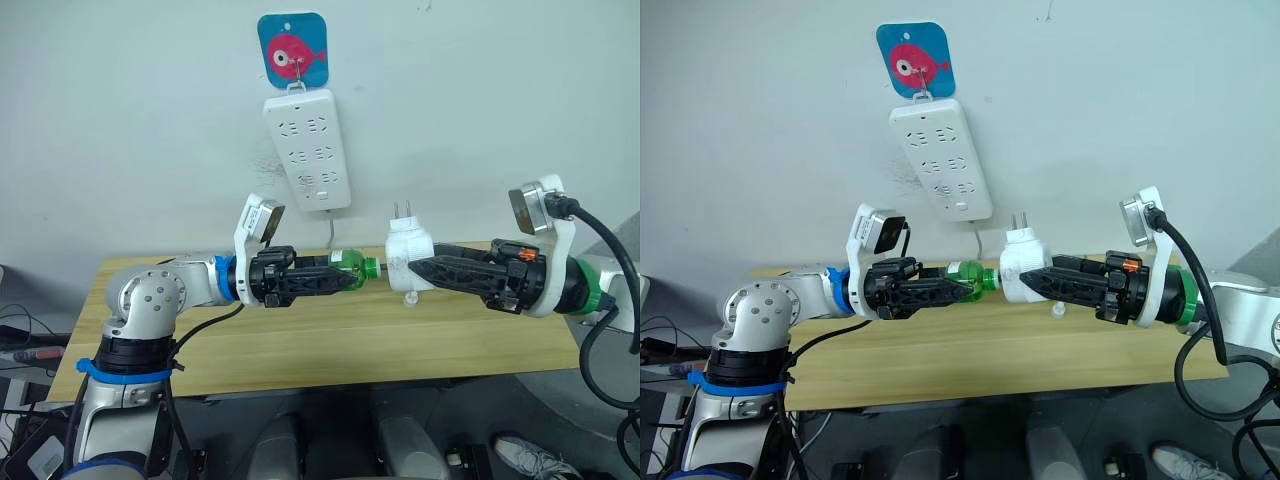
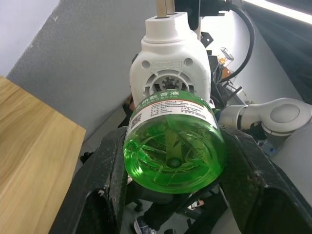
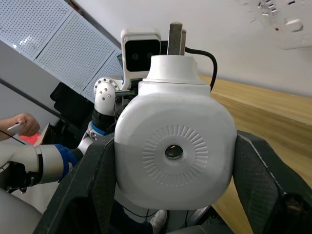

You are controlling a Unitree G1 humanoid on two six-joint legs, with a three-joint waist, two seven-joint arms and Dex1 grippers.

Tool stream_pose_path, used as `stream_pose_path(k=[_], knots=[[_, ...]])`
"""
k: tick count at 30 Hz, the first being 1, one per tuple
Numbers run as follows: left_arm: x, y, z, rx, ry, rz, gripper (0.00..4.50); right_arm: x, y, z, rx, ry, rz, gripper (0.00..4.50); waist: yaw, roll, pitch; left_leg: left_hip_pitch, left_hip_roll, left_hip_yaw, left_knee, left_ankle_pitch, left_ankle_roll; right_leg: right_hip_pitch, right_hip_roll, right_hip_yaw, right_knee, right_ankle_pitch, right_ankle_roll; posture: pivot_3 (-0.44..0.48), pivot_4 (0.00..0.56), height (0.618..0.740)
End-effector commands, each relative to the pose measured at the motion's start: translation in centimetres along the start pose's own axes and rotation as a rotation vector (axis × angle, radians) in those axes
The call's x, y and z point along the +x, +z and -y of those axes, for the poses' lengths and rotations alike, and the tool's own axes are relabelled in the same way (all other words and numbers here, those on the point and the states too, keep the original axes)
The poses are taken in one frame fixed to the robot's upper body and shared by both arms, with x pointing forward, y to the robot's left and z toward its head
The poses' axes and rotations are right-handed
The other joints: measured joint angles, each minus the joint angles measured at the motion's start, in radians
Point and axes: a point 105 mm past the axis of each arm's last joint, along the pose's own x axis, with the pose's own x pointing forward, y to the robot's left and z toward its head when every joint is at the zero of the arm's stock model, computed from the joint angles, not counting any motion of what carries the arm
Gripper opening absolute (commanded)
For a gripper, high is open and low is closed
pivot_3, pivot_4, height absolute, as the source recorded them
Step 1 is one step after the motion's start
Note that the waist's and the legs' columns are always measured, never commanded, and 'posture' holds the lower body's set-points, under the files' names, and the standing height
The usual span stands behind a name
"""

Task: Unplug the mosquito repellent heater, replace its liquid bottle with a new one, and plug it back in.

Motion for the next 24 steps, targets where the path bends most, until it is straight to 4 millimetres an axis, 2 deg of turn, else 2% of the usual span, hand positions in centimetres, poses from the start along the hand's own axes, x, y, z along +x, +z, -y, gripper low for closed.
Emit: stream_pose_path(k=[1, 11, 24], knots=[[0.71, 0.87, 1.05, 0.053, -0.055, 0.017, 2.3, 0.31, -0.18, -1.33, -0.004, 0.056, -0.006, 2.94, 0.0, 0.0, 0.0, 0.0, 0.0, 0.0, 0.0, 0.0, 0.0, 0.0, 0.0, 0.0, 0.0, 0.0, 0.0, -0.216, 0.162, 0.74], [0.48, 1.18, 0.88, 0.043, -0.042, 0.045, 2.3, 0.16, -0.07, -1.05, 0.005, 0.04, 0.005, 2.94, 0.0, 0.0, 0.0, 0.0, 0.0, 0.0, 0.0, 0.0, 0.0, 0.0, 0.0, 0.0, 0.0, 0.0, 0.0, -0.215, 0.16, 0.74], [0.54, 0.19, 1.78, 0.043, -0.077, -0.036, 2.3, 0.03, -0.07, -1.12, 0.001, 0.05, -0.007, 2.94, 0.0, 0.0, 0.0, 0.0, 0.0, 0.0, 0.0, 0.0, 0.0, 0.0, 0.0, 0.0, 0.0, 0.0, 0.0, -0.212, 0.151, 0.74]])
